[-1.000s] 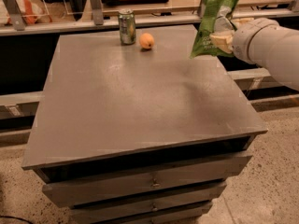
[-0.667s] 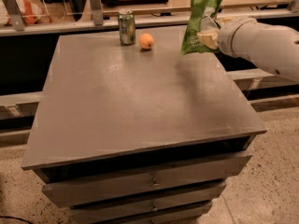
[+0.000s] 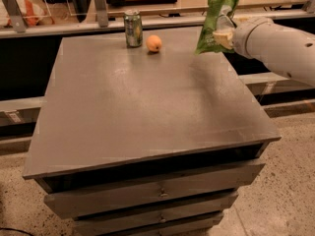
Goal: Move green rice chip bag near orange
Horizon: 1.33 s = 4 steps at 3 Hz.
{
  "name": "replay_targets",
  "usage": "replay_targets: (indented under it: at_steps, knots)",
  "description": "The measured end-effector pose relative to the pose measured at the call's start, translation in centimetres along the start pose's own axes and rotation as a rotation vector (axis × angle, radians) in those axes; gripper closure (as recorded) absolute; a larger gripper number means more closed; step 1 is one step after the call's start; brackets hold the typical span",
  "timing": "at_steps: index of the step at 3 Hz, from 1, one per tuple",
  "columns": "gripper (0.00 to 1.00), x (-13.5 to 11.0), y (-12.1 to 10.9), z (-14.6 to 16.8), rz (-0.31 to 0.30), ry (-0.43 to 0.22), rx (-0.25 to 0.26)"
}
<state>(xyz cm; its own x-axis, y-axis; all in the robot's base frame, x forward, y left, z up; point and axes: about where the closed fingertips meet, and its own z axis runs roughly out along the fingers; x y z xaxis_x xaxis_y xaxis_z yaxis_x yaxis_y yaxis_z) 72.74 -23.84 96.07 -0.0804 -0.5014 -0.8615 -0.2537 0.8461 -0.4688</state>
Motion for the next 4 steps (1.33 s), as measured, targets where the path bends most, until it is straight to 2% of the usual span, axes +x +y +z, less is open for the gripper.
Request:
replay_targets:
  at_steps: [1, 2, 3, 4]
  knots:
    - [1.0, 1.9, -1.7, 2.1, 0.002, 0.003, 0.011]
    - [1.0, 5.1, -2.0, 4.4, 0.057, 0.004, -0.044]
    - [1.0, 5.1, -0.6, 6.6, 0.14, -0.052, -0.159]
    - [1.0, 3.5, 0.5, 8.8, 0.194, -0.121, -0.255]
